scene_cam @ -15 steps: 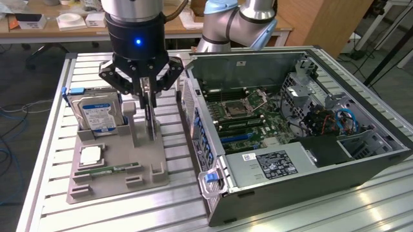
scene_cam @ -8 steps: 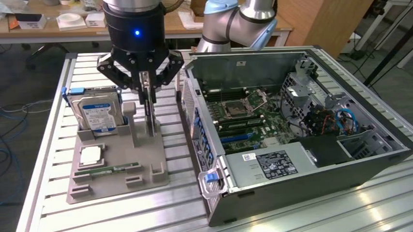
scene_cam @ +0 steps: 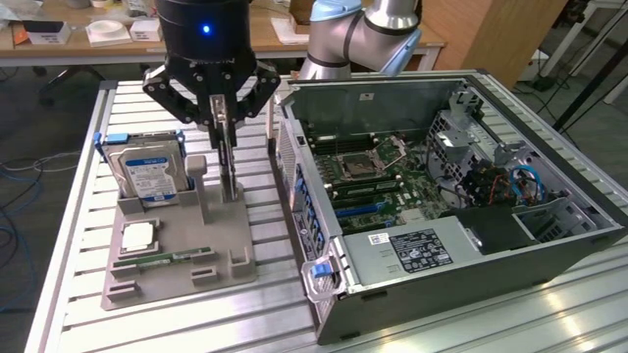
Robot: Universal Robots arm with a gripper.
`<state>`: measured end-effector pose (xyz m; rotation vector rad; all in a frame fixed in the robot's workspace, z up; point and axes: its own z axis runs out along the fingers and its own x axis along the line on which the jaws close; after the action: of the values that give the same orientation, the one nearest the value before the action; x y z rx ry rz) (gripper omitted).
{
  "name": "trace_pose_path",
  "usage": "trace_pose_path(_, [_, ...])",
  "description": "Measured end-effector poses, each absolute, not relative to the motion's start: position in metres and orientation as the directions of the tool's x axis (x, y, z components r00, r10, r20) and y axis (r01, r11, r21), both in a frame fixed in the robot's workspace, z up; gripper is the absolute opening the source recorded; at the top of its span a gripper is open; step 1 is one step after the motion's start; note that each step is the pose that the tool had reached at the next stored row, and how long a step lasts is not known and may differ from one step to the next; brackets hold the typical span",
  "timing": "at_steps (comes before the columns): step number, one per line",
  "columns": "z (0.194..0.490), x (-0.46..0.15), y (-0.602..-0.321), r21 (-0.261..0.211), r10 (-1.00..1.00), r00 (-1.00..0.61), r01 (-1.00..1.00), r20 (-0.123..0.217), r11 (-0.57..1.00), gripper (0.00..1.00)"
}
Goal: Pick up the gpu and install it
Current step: 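Pick up the gpu and move the gpu toward the slot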
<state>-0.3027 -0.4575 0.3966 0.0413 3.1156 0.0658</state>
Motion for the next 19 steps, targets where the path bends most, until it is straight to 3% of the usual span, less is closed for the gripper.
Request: trace_pose_path(19, [0.4088,-0.2981,-0.4575,0.043,0.027,-0.999,0.026,-0.024,0.999,0.26])
